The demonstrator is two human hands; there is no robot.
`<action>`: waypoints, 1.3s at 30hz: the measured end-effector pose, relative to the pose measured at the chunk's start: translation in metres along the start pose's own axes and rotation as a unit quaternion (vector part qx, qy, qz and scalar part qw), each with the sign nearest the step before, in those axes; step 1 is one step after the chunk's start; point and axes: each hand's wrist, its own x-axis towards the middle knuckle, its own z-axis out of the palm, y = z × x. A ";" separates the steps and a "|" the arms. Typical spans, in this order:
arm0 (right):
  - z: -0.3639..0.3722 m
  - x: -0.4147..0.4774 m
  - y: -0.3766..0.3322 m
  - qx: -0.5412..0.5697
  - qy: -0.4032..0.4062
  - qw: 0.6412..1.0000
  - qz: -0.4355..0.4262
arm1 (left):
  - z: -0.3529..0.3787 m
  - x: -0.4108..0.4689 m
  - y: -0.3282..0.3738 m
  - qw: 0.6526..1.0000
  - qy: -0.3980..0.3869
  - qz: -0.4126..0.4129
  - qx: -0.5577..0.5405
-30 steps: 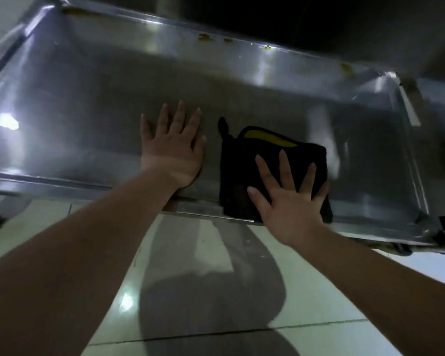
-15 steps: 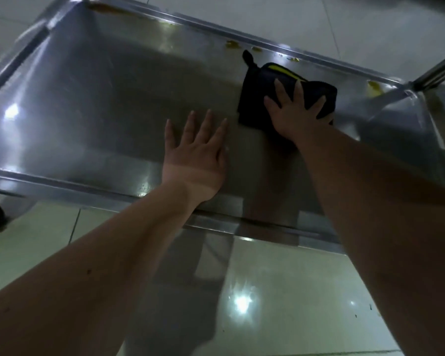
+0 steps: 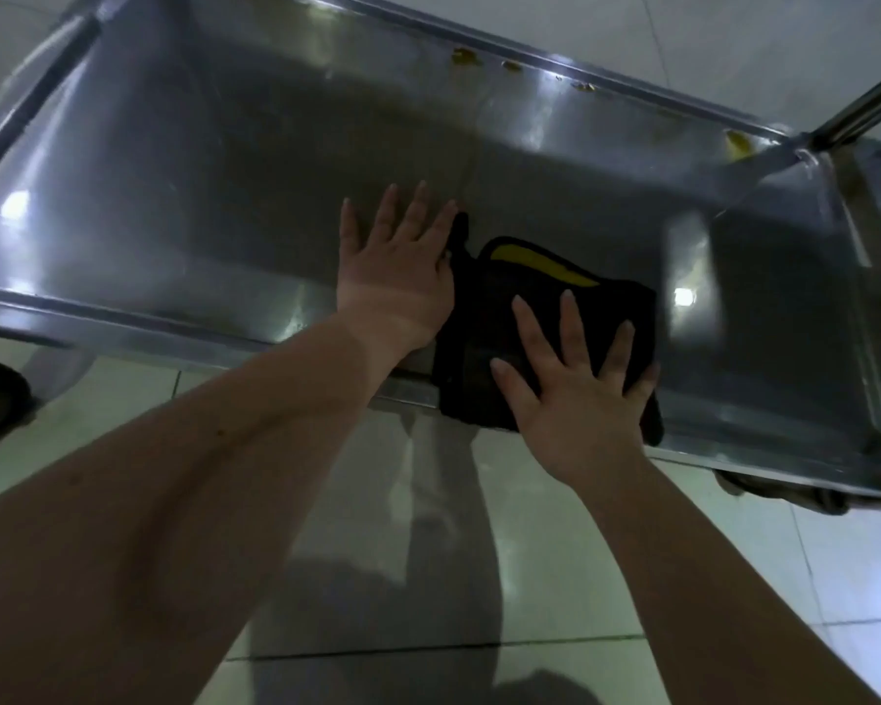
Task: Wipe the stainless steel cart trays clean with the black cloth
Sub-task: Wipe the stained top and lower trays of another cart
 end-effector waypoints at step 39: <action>-0.060 0.139 -0.089 0.064 -0.024 0.996 -0.055 | -0.020 0.011 -0.111 0.999 0.024 -0.038 0.017</action>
